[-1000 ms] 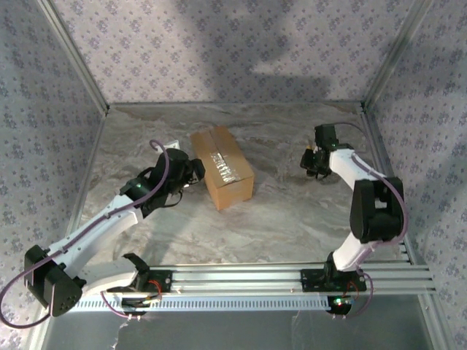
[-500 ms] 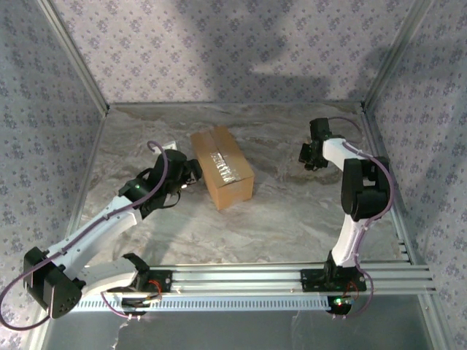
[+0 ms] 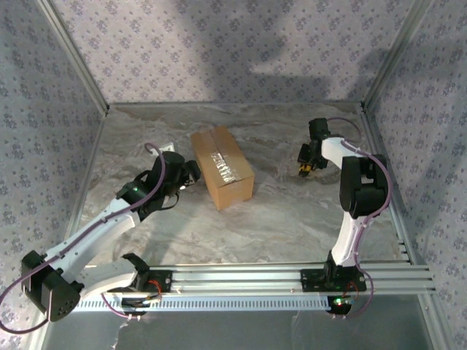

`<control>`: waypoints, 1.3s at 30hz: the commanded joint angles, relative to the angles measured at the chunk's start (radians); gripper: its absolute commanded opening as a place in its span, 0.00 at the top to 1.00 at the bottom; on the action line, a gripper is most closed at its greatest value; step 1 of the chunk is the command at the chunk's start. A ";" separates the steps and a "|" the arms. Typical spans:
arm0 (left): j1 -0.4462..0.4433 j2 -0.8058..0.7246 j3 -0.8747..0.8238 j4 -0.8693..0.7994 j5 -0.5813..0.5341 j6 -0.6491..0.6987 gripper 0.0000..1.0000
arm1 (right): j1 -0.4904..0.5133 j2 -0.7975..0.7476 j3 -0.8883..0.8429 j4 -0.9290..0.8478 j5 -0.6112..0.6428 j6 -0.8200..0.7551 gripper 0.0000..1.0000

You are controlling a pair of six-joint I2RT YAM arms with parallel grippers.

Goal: Unpack the express box

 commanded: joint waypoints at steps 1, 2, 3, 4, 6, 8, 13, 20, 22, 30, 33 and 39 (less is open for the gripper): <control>0.006 -0.031 -0.007 -0.005 -0.029 -0.014 0.46 | 0.001 0.022 0.031 -0.035 -0.003 0.012 0.49; 0.005 -0.034 -0.010 -0.005 -0.030 -0.014 0.45 | 0.001 0.022 0.031 -0.036 -0.004 0.012 0.49; 0.005 -0.038 -0.013 -0.005 -0.030 -0.015 0.45 | 0.000 0.022 0.028 -0.035 -0.004 0.012 0.49; 0.006 -0.039 -0.015 -0.005 -0.030 -0.017 0.45 | 0.001 0.021 0.026 -0.036 -0.004 0.012 0.48; 0.005 -0.043 -0.020 -0.004 -0.029 -0.020 0.45 | 0.001 0.017 0.023 -0.034 -0.005 0.011 0.48; 0.006 -0.043 -0.022 -0.002 -0.027 -0.020 0.45 | 0.001 0.014 0.021 -0.038 -0.004 0.011 0.48; 0.005 -0.027 -0.015 -0.003 -0.010 -0.014 0.45 | 0.001 -0.028 0.016 -0.043 -0.013 0.011 0.47; 0.006 0.004 -0.001 -0.002 0.013 -0.011 0.45 | 0.012 -0.157 -0.005 -0.065 -0.018 0.006 0.46; 0.005 0.013 0.002 -0.002 0.021 -0.010 0.45 | 0.017 -0.186 -0.011 -0.073 -0.024 0.002 0.46; 0.008 0.077 0.078 -0.091 0.038 0.017 0.45 | 0.093 -0.332 -0.082 -0.066 -0.042 0.006 0.46; 0.029 0.105 0.103 -0.100 0.077 0.032 0.45 | 0.144 -0.387 -0.098 -0.074 -0.043 0.010 0.45; 0.145 0.212 0.166 -0.063 0.264 0.039 0.44 | 0.256 -0.497 -0.098 -0.086 -0.038 0.026 0.44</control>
